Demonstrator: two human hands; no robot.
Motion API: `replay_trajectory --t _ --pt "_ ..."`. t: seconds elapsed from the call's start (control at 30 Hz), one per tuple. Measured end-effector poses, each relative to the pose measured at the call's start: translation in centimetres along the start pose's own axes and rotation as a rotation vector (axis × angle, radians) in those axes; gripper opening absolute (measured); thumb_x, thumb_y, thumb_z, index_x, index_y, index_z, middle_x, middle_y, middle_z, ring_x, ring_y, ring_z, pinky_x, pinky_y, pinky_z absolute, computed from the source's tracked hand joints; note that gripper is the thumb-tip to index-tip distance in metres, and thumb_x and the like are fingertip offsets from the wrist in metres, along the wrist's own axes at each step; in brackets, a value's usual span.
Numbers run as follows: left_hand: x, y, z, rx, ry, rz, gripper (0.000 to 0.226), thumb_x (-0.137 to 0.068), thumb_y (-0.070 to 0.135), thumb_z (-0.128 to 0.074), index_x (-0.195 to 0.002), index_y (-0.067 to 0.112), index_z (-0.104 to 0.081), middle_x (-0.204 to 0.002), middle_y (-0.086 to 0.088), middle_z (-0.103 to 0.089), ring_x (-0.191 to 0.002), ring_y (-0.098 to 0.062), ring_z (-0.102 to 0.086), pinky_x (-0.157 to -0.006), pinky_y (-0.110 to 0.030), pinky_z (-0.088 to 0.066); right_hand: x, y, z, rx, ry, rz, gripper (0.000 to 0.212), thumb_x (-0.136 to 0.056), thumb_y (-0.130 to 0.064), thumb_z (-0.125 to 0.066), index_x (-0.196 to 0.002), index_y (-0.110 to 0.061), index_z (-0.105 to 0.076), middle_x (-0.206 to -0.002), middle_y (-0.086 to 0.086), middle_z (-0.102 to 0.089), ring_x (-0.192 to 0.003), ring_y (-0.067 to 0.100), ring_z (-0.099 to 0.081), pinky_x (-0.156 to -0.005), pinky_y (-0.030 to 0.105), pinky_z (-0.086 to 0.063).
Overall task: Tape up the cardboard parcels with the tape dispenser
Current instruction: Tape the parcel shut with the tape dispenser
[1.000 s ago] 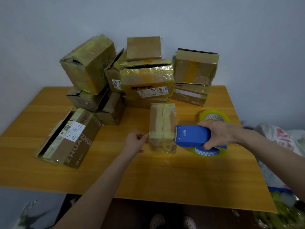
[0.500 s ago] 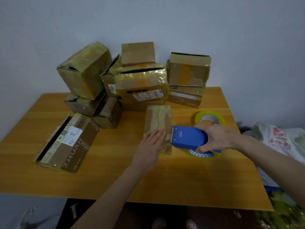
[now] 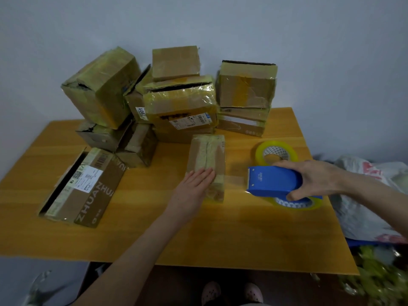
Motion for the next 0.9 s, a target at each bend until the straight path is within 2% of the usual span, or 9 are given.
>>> replay_trajectory --t 0.13,0.23,0.3,0.43,0.6,0.67,0.77,0.8,0.9 --pt "0.1 0.0 0.2 0.045 0.029 0.021 0.048 -0.102 0.017 -0.041 -0.147 0.022 -0.027 -0.153 0.008 -0.019 -0.143 -0.008 -0.009 -0.113 -0.018 0.011 -1.5 -2.6 -0.7 0.190 -0.008 0.029 0.077 -0.071 -0.057 -0.065 -0.139 -0.049 -0.030 -0.092 -0.017 -0.056 -0.079 0.009 -0.054 -0.062 0.025 -0.045" --pt "0.0 0.2 0.3 0.066 0.036 0.026 0.047 -0.101 0.016 -0.042 -0.147 0.022 -0.031 -0.154 0.006 -0.023 -0.144 -0.010 -0.012 -0.115 -0.020 0.006 -3.5 -4.6 -1.4 0.285 -0.040 0.013 0.072 -0.070 -0.060 -0.062 -0.135 -0.049 -0.033 -0.085 -0.015 -0.053 -0.080 0.015 -0.053 -0.063 0.029 -0.049" --pt "-0.1 0.3 0.3 0.065 0.037 0.020 0.047 -0.102 0.018 -0.040 -0.147 0.024 -0.029 -0.154 0.008 -0.021 -0.144 -0.010 -0.011 -0.115 -0.019 0.007 -4.5 -5.4 -1.7 0.305 -0.075 -0.004 0.071 -0.070 -0.061 -0.061 -0.135 -0.047 -0.034 -0.078 -0.017 -0.049 -0.075 0.013 -0.050 -0.059 0.027 -0.044" --pt "0.1 0.0 0.2 0.050 0.029 0.022 0.047 -0.103 0.021 -0.036 -0.147 0.027 -0.021 -0.156 0.008 -0.017 -0.144 -0.007 -0.006 -0.113 -0.017 0.012 -6.2 -6.4 -1.3 0.311 -0.138 -0.007 0.068 -0.065 -0.062 -0.061 -0.128 -0.047 -0.040 -0.081 -0.016 -0.053 -0.077 0.014 -0.054 -0.061 0.028 -0.046" --pt "-0.1 0.0 0.0 0.040 0.040 0.021 0.047 -0.104 0.023 -0.032 -0.149 0.028 -0.018 -0.157 0.007 -0.015 -0.144 -0.004 -0.003 -0.111 -0.015 0.016 -6.9 -6.7 -0.6 0.200 -0.211 -0.077 0.062 -0.060 -0.058 -0.066 -0.119 -0.048 -0.047 -0.088 -0.017 -0.058 -0.079 0.011 -0.056 -0.063 0.029 -0.047" --pt "0.1 0.0 0.0 0.035 0.030 0.022 0.047 -0.104 0.023 -0.032 -0.149 0.027 -0.019 -0.158 0.007 -0.016 -0.145 -0.006 -0.005 -0.112 -0.015 0.015 -6.9 -7.1 -0.6 0.268 -0.205 -0.131 0.066 -0.059 -0.059 -0.065 -0.121 -0.045 -0.048 -0.084 -0.014 -0.058 -0.074 0.010 -0.055 -0.058 0.025 -0.043" --pt "0.3 0.0 -0.2 0.036 0.014 0.022 0.047 -0.104 0.025 -0.031 -0.150 0.027 -0.018 -0.158 0.007 -0.015 -0.146 -0.008 -0.006 -0.113 -0.017 0.012 -6.5 -6.5 -1.7 0.447 -0.165 -0.172 0.064 -0.062 -0.061 -0.063 -0.121 -0.038 -0.054 -0.083 -0.008 -0.062 -0.077 0.015 -0.060 -0.058 0.026 -0.047" --pt "0.3 0.0 -0.2 0.028 0.011 0.027 0.047 -0.104 0.026 -0.030 -0.150 0.027 -0.017 -0.158 0.007 -0.014 -0.146 -0.007 -0.005 -0.113 -0.018 0.013 -6.1 -5.8 -1.8 0.376 -0.150 -0.192 0.063 -0.064 -0.060 -0.063 -0.121 -0.036 -0.054 -0.089 -0.006 -0.065 -0.080 0.016 -0.061 -0.060 0.030 -0.050" --pt "0.1 -0.1 -0.3 -0.013 -0.001 0.028 0.048 -0.105 0.028 -0.025 -0.151 0.024 -0.013 -0.159 0.007 -0.011 -0.147 -0.007 -0.003 -0.111 -0.018 0.015 -3.9 -3.2 -1.6 -0.251 -0.056 -0.268 0.057 -0.066 -0.050 -0.071 -0.115 -0.025 -0.058 -0.107 0.002 -0.064 -0.092 0.018 -0.062 -0.081 0.041 -0.052"
Point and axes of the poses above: each hand's wrist, its own x-axis away from the middle knuckle, its own z-axis out of the back of the hand, y = z × x, the point moved 7 cm from there along -x, towards the middle knuckle
